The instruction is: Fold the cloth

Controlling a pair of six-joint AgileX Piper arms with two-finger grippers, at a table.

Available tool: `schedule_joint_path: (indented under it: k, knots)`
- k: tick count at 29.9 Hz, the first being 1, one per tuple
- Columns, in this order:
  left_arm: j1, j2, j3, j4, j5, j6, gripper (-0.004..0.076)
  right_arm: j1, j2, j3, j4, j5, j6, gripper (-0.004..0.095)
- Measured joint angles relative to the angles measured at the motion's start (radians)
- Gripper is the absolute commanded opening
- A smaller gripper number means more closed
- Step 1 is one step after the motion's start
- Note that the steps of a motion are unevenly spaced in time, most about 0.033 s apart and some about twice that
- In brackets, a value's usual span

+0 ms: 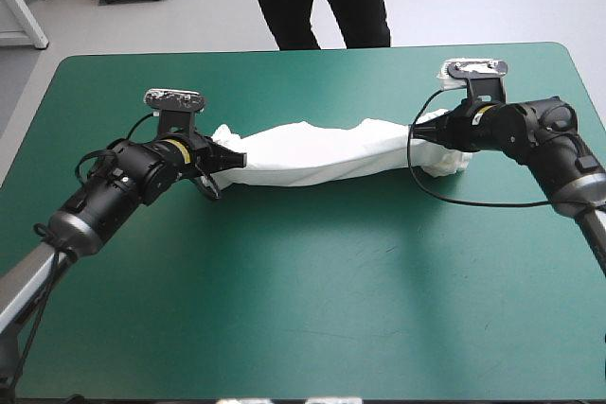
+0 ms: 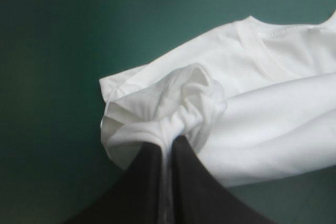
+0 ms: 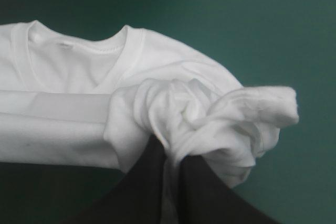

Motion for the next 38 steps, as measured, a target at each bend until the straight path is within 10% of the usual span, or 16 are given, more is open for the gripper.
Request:
schedule_joint_path:
  k: [20,27,31,38]
  knots:
    - [0.09,0.36,-0.117,0.128,-0.224,-0.147,0.0005,0.0,0.311,-0.021,-0.002,-0.26,-0.004,0.0103]
    - [0.09,0.373,-0.12,0.128,-0.224,-0.147,0.0297,0.0,0.321,-0.046,-0.002,-0.228,-0.044,0.0502]
    - [0.09,0.369,-0.122,0.128,-0.207,-0.147,0.0446,0.0,0.321,-0.092,-0.003,-0.174,-0.048,0.0544]
    - [0.09,0.253,-0.122,0.128,-0.103,-0.147,0.0455,-0.001,0.26,-0.158,-0.069,-0.02,-0.047,0.0544]
